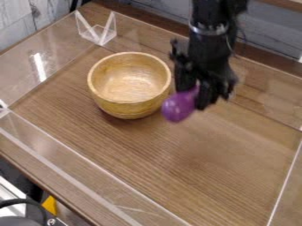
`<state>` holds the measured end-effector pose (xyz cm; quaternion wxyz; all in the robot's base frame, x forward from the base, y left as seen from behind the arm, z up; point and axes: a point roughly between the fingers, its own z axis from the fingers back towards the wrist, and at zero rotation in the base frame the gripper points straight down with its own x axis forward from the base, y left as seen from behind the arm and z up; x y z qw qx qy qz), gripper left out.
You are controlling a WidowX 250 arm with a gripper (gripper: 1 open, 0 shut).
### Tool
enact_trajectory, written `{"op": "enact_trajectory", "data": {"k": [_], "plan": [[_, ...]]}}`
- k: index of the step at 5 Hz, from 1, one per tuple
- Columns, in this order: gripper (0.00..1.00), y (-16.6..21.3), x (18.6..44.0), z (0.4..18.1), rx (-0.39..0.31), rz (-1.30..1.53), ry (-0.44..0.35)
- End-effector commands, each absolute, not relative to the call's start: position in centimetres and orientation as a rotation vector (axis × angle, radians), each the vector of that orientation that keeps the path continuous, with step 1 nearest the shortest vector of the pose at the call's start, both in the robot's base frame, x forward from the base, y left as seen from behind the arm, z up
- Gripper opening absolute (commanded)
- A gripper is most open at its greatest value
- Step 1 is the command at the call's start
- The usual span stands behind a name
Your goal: Put the purple eggplant in the brown bowl
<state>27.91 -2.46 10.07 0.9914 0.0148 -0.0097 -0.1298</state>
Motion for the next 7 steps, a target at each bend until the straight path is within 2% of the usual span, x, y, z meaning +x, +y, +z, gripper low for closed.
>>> {"op": "enact_trajectory", "data": {"k": [1, 2, 4, 5, 7], "plan": [[0.00, -0.6, 30.8, 12.2, 0.060, -0.186, -0.103], [0.00, 0.2, 32.4, 12.4, 0.077, -0.151, -0.140], [0.00, 0.3, 34.3, 11.7, 0.068, -0.097, -0.179], [0.00, 0.3, 34.6, 11.6, 0.060, -0.074, -0.190], [0.00, 6.0, 32.7, 11.4, 0.098, 0.041, -0.178]]}}
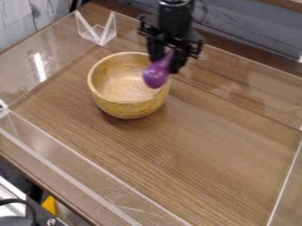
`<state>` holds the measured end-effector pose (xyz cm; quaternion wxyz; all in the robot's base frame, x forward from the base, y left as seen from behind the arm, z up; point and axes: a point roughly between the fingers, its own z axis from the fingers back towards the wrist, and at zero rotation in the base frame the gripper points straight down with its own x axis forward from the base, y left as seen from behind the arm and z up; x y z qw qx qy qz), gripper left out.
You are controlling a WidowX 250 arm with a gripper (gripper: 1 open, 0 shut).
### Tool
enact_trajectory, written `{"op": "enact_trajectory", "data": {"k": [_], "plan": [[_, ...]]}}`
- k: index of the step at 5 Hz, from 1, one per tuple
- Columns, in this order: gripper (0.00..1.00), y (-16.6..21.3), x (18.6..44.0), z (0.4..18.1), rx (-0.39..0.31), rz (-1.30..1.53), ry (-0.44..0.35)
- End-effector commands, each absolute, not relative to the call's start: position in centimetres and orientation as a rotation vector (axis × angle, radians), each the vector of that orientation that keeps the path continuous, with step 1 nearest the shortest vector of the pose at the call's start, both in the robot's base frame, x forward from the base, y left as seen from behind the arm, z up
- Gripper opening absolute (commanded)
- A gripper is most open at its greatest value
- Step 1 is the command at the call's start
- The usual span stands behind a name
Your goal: Put the purple eggplant in the brown bowl
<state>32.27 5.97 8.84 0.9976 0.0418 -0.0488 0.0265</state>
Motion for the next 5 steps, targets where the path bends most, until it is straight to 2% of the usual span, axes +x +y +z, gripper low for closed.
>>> {"op": "enact_trajectory", "data": {"k": [1, 5], "plan": [[0.00, 8.5, 32.0, 10.8, 0.117, 0.054, -0.172], [0.00, 10.2, 31.1, 7.7, 0.139, 0.054, -0.112]]}}
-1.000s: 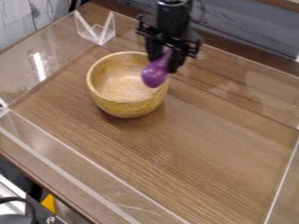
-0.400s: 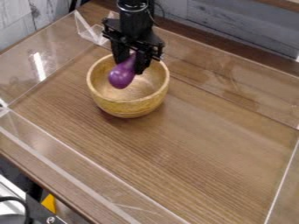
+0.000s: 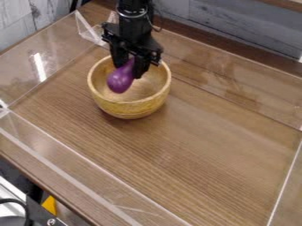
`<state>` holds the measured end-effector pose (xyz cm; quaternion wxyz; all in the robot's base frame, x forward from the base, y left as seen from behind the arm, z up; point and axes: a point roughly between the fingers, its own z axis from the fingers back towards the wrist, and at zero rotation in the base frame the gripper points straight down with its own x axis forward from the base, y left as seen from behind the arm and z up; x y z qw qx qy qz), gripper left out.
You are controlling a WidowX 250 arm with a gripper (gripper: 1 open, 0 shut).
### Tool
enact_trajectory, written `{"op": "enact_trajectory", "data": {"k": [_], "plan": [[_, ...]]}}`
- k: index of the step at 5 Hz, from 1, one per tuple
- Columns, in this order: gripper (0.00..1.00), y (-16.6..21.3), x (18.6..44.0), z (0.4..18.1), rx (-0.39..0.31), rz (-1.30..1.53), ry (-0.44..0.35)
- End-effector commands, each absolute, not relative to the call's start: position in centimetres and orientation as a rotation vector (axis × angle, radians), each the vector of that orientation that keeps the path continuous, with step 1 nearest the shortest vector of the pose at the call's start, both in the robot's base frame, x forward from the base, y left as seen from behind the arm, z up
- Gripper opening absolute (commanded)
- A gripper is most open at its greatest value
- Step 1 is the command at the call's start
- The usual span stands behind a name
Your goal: Put the purple eggplant in the brown bowl
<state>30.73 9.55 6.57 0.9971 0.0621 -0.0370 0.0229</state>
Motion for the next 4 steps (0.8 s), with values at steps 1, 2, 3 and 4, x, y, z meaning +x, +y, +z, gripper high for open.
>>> {"op": "enact_trajectory", "data": {"k": [1, 2, 3, 4], "plan": [[0.00, 10.25, 31.07, 7.07, 0.142, 0.055, -0.105], [1.00, 10.24, 31.13, 6.55, 0.143, 0.057, -0.104], [1.00, 10.04, 31.14, 6.64, 0.136, 0.059, -0.116], [1.00, 9.90, 31.18, 6.75, 0.131, 0.060, -0.124]]}}
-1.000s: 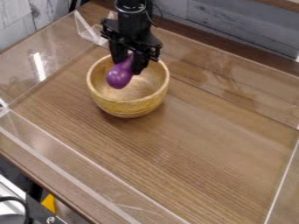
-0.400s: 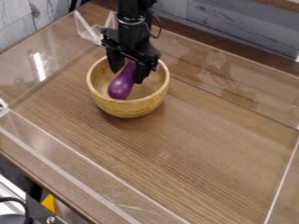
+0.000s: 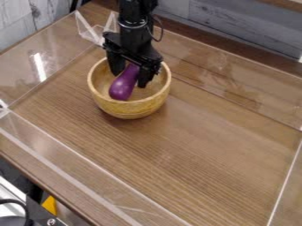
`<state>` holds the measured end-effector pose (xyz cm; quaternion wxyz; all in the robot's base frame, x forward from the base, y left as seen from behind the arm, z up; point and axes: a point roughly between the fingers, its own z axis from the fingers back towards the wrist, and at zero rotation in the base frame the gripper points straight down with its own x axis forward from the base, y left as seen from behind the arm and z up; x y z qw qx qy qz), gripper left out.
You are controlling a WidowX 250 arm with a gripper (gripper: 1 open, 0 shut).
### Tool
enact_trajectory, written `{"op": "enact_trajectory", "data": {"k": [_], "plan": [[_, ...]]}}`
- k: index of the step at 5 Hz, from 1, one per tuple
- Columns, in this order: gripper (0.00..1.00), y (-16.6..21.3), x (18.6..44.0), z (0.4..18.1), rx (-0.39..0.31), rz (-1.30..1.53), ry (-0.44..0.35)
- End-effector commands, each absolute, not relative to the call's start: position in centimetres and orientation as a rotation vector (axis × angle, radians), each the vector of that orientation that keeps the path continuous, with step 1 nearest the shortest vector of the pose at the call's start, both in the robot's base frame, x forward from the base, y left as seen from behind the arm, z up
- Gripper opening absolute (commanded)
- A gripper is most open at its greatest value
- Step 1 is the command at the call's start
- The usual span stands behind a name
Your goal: Put the purple eggplant in the brown bowl
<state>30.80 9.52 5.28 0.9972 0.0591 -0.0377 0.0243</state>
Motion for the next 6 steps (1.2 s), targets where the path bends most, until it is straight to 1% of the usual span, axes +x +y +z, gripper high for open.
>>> {"op": "enact_trajectory", "data": {"k": [1, 6], "plan": [[1.00, 9.76, 31.22, 6.83, 0.128, 0.062, -0.132], [1.00, 9.07, 31.15, 7.79, 0.108, 0.069, -0.169]]}}
